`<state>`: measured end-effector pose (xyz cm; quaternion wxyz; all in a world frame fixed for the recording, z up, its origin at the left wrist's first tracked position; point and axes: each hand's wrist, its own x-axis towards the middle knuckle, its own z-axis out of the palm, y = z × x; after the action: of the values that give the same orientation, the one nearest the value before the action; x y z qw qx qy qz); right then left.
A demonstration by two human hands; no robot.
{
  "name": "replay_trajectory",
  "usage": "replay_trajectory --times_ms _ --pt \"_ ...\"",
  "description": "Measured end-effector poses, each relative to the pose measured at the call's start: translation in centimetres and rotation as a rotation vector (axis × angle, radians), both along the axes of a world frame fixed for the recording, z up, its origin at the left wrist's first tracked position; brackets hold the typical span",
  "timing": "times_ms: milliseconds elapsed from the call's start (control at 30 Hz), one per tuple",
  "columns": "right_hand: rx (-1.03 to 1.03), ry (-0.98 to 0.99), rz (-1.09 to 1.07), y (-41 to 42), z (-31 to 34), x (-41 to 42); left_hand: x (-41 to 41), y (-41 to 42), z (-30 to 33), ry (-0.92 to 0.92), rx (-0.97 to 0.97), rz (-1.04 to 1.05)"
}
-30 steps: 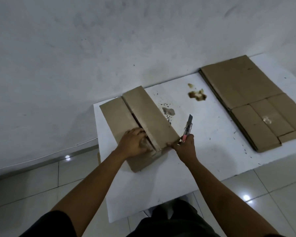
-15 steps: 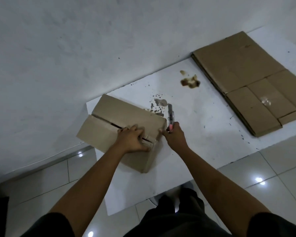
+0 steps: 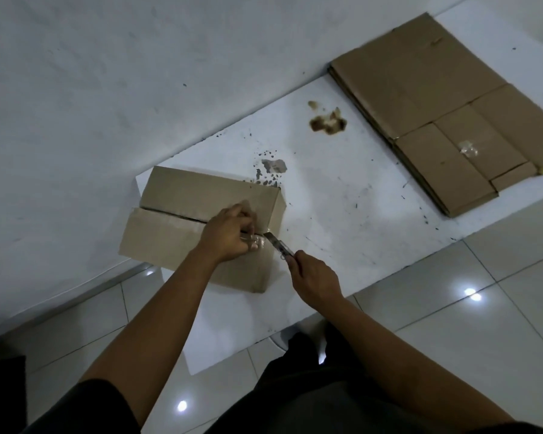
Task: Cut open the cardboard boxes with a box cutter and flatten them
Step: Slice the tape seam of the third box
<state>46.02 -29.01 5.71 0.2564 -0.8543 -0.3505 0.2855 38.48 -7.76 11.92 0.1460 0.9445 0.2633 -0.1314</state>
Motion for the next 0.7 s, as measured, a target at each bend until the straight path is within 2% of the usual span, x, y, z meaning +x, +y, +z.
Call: replay_trajectory --times_ms 133,267,400,533,700 --pt "-0.028 -0.103 0.1 0.6 0.7 1.7 -0.1 0.2 0.2 -0.021 -0.113 0.034" --pt "-0.093 -0.1 0.211 1.3 1.7 3.4 0.0 0.3 0.6 -0.001 -0.196 0.08" --pt "-0.124 -0.04 0.219 1.3 1.6 4.0 0.1 0.7 0.6 -0.015 -0.25 0.096" --pt "-0.097 -0.085 0.219 1.1 1.4 4.0 0.0 1.6 1.0 -0.033 -0.334 0.118" --pt "-0.111 0.108 0.206 1.7 1.8 3.6 0.5 1.7 1.0 0.031 -0.302 0.098"
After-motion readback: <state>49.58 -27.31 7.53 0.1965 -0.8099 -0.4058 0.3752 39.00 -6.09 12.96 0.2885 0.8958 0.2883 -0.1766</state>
